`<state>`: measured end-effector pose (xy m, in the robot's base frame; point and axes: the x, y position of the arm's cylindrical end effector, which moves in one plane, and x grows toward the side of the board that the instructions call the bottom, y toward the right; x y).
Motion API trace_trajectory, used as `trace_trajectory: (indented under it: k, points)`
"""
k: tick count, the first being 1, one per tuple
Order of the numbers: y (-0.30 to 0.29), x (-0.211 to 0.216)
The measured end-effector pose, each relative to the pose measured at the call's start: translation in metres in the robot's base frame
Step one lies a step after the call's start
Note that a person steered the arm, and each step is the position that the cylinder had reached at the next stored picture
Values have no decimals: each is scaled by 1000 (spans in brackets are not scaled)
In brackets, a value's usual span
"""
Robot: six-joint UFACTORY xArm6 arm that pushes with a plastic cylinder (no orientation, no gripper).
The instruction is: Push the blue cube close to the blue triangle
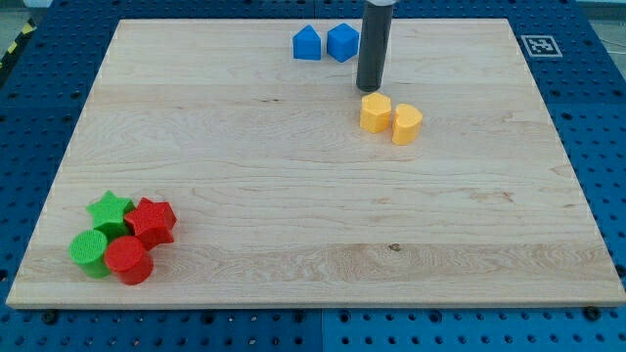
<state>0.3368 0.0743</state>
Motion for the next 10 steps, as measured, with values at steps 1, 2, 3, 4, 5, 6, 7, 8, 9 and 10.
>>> trace_trajectory:
  k: [1,2,3,4,5,6,7,8,9,10]
  points:
    - [21,2]
    - [25,-28]
    - [6,-59]
    - [4,-62]
    - [-22,-62]
    - [-25,-62]
    - [-10,-52]
    - [10,-57]
    - [25,-88]
    - [9,-99]
